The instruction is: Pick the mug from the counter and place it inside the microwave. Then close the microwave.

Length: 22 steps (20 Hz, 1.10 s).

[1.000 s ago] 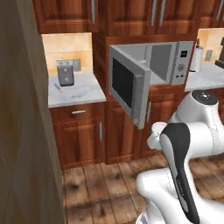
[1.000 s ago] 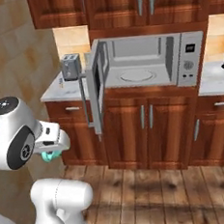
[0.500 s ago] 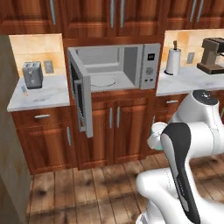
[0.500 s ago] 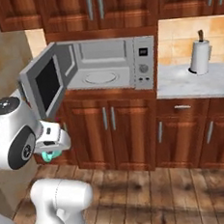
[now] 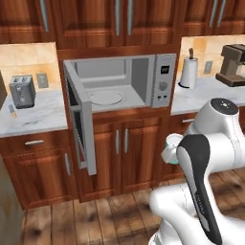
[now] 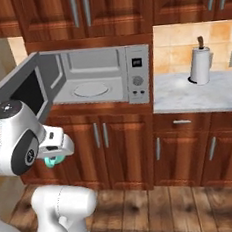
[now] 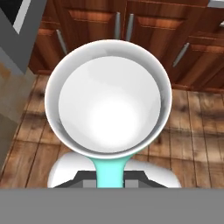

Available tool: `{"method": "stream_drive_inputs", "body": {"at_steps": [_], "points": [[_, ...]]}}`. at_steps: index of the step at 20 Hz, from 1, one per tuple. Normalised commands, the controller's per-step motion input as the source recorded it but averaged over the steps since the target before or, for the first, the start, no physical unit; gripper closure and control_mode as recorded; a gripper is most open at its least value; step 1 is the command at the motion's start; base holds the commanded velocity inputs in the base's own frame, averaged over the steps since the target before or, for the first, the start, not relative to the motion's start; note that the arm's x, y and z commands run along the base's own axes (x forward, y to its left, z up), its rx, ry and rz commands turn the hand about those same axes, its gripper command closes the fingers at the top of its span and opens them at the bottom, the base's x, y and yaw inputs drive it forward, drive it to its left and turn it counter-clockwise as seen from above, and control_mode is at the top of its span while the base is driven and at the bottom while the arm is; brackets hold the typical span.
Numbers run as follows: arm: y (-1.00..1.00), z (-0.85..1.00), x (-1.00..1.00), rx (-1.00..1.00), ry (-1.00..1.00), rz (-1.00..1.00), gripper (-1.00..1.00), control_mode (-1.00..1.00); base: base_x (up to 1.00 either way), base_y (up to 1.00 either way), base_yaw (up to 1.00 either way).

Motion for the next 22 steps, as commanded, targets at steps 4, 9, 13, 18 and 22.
{"method": "stream_drive_inputs", "body": {"at_steps": [4,9,13,18,22], "points": [[0.00,0.00,0.00,0.00,0.00,0.00,1.00,1.00,0.24,0.00,-0.11],[0.00,0.00,0.00,0.00,0.00,0.00,1.00,1.00,0.58,-0.10,-0.05],[0.00,0.00,0.00,0.00,0.00,0.00,1.00,1.00,0.40,0.00,0.00],[0.00,0.00,0.00,0.00,0.00,0.00,1.00,1.00,0.44,0.00,0.07],[0.00,0.00,0.00,0.00,0.00,0.00,1.00,1.00,0.44,0.00,0.18]]}}
